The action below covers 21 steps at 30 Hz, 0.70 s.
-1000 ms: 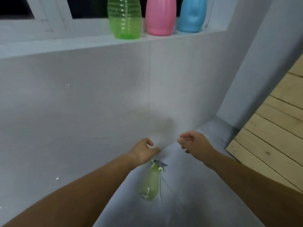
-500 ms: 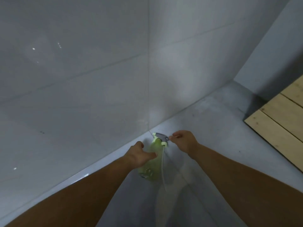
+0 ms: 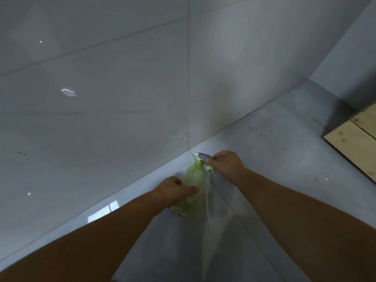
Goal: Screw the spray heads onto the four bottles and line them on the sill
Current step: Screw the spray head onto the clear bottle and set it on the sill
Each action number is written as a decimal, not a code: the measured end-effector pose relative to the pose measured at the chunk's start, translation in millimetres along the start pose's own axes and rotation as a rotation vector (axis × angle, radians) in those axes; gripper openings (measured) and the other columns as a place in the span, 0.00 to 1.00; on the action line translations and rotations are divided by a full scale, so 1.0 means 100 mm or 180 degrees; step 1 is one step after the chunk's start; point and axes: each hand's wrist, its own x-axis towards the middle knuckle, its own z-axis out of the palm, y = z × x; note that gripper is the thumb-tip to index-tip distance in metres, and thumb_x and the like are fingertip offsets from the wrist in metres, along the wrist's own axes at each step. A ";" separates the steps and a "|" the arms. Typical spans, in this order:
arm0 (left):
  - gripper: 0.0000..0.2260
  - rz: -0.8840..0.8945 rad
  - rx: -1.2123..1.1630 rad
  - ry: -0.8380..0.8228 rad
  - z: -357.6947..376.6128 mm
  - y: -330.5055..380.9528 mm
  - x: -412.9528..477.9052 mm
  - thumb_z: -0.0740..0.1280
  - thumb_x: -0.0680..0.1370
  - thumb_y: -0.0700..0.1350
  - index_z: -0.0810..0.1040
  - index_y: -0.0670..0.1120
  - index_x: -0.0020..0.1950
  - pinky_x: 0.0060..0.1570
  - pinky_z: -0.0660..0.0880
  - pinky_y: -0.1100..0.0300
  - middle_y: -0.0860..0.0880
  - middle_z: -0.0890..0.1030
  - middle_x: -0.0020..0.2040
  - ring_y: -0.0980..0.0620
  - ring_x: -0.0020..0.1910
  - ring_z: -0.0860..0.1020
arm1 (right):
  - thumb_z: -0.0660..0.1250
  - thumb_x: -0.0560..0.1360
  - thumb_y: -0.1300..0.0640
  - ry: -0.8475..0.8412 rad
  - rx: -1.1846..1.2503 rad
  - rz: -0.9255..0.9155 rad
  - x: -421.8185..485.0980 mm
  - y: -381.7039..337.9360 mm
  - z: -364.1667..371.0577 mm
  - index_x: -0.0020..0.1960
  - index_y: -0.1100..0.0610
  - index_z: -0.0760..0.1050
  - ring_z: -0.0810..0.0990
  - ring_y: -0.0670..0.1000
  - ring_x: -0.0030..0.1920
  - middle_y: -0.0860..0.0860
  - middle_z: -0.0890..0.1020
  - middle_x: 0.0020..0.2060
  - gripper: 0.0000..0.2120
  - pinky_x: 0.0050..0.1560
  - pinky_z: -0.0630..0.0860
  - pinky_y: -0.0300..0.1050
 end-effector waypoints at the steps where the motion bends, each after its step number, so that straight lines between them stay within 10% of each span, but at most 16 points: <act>1: 0.30 -0.0023 -0.0042 -0.0012 -0.02 -0.02 -0.01 0.78 0.71 0.58 0.75 0.45 0.66 0.48 0.81 0.54 0.49 0.79 0.52 0.49 0.50 0.81 | 0.77 0.66 0.47 0.0027 -0.0061 -0.0018 0.01 0.00 0.02 0.42 0.58 0.84 0.84 0.56 0.46 0.56 0.85 0.40 0.14 0.51 0.79 0.49; 11: 0.32 -0.0101 -0.0291 -0.0104 -0.05 -0.07 -0.03 0.77 0.72 0.58 0.75 0.43 0.69 0.60 0.81 0.46 0.43 0.81 0.62 0.44 0.58 0.82 | 0.75 0.66 0.50 -0.0072 -0.0420 0.0165 0.05 -0.04 0.08 0.35 0.66 0.81 0.83 0.58 0.38 0.58 0.78 0.30 0.17 0.39 0.78 0.48; 21: 0.34 0.0259 -0.0647 -0.0457 -0.03 0.00 -0.35 0.81 0.67 0.56 0.74 0.47 0.68 0.40 0.81 0.58 0.44 0.82 0.58 0.48 0.52 0.84 | 0.77 0.68 0.64 -0.0026 0.1196 0.0510 -0.32 -0.23 -0.67 0.35 0.59 0.80 0.80 0.50 0.31 0.57 0.81 0.32 0.07 0.30 0.82 0.42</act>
